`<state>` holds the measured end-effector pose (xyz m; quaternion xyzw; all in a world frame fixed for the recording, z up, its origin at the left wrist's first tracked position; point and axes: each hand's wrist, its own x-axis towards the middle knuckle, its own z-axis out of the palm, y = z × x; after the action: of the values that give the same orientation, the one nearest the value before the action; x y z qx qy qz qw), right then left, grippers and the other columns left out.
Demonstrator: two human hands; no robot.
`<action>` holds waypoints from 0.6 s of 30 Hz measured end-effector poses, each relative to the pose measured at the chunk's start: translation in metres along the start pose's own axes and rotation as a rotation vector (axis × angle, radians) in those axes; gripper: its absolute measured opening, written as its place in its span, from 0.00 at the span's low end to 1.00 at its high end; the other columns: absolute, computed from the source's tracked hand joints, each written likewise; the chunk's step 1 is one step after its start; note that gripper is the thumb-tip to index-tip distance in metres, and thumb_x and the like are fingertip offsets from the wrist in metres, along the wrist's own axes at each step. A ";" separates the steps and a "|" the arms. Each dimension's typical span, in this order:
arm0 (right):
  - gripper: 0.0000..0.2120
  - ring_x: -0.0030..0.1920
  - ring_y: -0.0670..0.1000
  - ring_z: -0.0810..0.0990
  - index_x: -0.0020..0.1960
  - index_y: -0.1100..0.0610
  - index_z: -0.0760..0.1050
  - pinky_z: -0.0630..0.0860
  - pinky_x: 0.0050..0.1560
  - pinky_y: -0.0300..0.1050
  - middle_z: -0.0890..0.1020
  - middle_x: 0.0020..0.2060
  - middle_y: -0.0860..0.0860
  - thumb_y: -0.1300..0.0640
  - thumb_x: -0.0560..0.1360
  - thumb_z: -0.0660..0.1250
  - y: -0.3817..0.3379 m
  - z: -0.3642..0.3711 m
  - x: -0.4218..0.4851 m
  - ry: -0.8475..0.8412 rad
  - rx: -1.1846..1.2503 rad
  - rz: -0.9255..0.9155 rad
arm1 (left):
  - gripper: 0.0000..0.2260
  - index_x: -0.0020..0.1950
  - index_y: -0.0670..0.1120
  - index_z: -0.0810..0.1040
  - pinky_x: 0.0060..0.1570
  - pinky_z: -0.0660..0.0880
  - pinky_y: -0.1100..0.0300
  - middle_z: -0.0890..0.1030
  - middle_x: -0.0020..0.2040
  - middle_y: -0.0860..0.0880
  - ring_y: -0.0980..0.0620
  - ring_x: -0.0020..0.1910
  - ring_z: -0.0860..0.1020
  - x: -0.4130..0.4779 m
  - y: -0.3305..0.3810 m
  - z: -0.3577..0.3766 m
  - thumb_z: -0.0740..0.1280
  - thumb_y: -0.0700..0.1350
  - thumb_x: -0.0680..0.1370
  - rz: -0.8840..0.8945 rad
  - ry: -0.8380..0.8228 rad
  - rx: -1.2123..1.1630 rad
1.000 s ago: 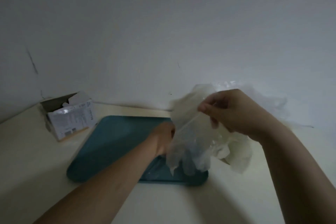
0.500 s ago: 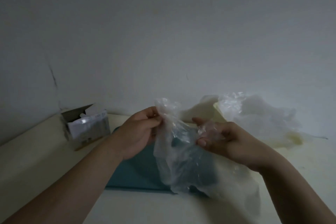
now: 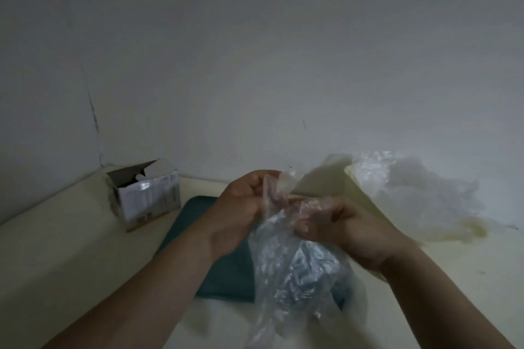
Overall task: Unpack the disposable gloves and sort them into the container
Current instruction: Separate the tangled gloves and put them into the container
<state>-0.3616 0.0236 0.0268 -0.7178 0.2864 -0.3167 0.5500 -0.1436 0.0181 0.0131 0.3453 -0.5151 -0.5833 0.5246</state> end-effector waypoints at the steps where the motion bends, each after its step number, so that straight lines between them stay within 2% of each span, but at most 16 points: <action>1: 0.08 0.58 0.61 0.85 0.56 0.62 0.85 0.80 0.63 0.55 0.86 0.54 0.60 0.60 0.78 0.72 -0.002 0.005 0.002 0.022 -0.031 -0.018 | 0.12 0.58 0.38 0.82 0.44 0.81 0.54 0.84 0.48 0.41 0.44 0.45 0.83 0.000 -0.002 0.002 0.72 0.30 0.76 -0.007 0.006 0.001; 3: 0.08 0.55 0.58 0.86 0.54 0.59 0.86 0.81 0.61 0.54 0.87 0.51 0.57 0.57 0.79 0.72 -0.001 0.013 0.006 0.076 -0.096 -0.045 | 0.16 0.62 0.35 0.81 0.41 0.83 0.54 0.84 0.50 0.38 0.43 0.45 0.84 -0.001 -0.003 0.007 0.71 0.27 0.75 -0.037 0.072 -0.059; 6: 0.10 0.51 0.61 0.86 0.51 0.59 0.87 0.81 0.59 0.61 0.88 0.48 0.57 0.53 0.79 0.73 0.008 0.019 0.009 0.161 -0.167 -0.060 | 0.15 0.62 0.37 0.82 0.46 0.82 0.51 0.84 0.54 0.37 0.40 0.49 0.83 0.000 -0.004 0.006 0.70 0.28 0.76 -0.096 0.090 -0.139; 8: 0.11 0.45 0.61 0.85 0.47 0.61 0.86 0.81 0.52 0.61 0.87 0.44 0.58 0.53 0.79 0.73 0.012 0.018 0.011 0.233 -0.163 -0.061 | 0.09 0.57 0.40 0.84 0.50 0.81 0.49 0.84 0.55 0.38 0.39 0.51 0.83 -0.004 0.002 0.003 0.71 0.36 0.78 -0.146 0.063 -0.203; 9: 0.10 0.41 0.58 0.84 0.45 0.60 0.86 0.79 0.48 0.57 0.86 0.40 0.57 0.54 0.79 0.74 0.012 0.017 0.012 0.266 -0.173 -0.062 | 0.09 0.56 0.41 0.85 0.54 0.81 0.47 0.84 0.56 0.39 0.39 0.53 0.83 -0.006 0.006 0.001 0.71 0.44 0.80 -0.184 0.063 -0.258; 11: 0.08 0.40 0.54 0.84 0.44 0.57 0.87 0.79 0.47 0.53 0.87 0.39 0.56 0.55 0.79 0.73 0.006 0.014 0.013 0.298 -0.199 -0.055 | 0.22 0.61 0.42 0.85 0.63 0.78 0.43 0.85 0.60 0.39 0.38 0.59 0.83 -0.011 0.012 -0.006 0.67 0.59 0.80 -0.244 0.057 -0.244; 12: 0.07 0.41 0.55 0.85 0.45 0.55 0.88 0.81 0.49 0.52 0.87 0.40 0.55 0.55 0.79 0.73 0.003 0.014 0.014 0.289 -0.215 -0.051 | 0.24 0.64 0.42 0.84 0.64 0.78 0.42 0.85 0.61 0.39 0.39 0.61 0.83 -0.014 0.013 -0.007 0.66 0.60 0.80 -0.242 0.038 -0.140; 13: 0.07 0.44 0.56 0.87 0.46 0.55 0.88 0.82 0.50 0.51 0.88 0.41 0.54 0.56 0.79 0.72 -0.001 0.013 0.014 0.272 -0.224 -0.050 | 0.22 0.64 0.43 0.84 0.63 0.79 0.44 0.86 0.60 0.40 0.41 0.61 0.84 -0.015 0.013 -0.005 0.68 0.58 0.80 -0.225 0.022 -0.026; 15: 0.07 0.46 0.56 0.87 0.47 0.57 0.88 0.83 0.51 0.48 0.88 0.42 0.54 0.57 0.80 0.72 -0.009 0.013 0.014 0.248 -0.210 -0.034 | 0.11 0.58 0.44 0.87 0.56 0.82 0.50 0.87 0.57 0.41 0.44 0.56 0.86 -0.013 0.012 0.001 0.70 0.48 0.82 -0.182 0.054 0.097; 16: 0.07 0.45 0.56 0.87 0.46 0.58 0.88 0.83 0.49 0.46 0.88 0.42 0.55 0.58 0.80 0.72 -0.012 0.013 0.013 0.252 -0.204 -0.026 | 0.08 0.56 0.44 0.87 0.53 0.83 0.52 0.87 0.55 0.41 0.45 0.54 0.86 -0.009 0.011 0.002 0.69 0.45 0.83 -0.176 0.098 0.071; 18: 0.08 0.41 0.55 0.86 0.44 0.60 0.87 0.81 0.45 0.45 0.87 0.41 0.59 0.57 0.79 0.72 -0.017 0.008 0.010 0.303 -0.200 -0.011 | 0.09 0.56 0.43 0.87 0.51 0.83 0.52 0.87 0.54 0.42 0.46 0.52 0.86 -0.001 0.010 -0.002 0.67 0.43 0.84 -0.184 0.148 -0.028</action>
<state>-0.3482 0.0246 0.0430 -0.7147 0.3919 -0.3942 0.4246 -0.1392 0.0194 0.0218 0.4260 -0.4328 -0.6090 0.5102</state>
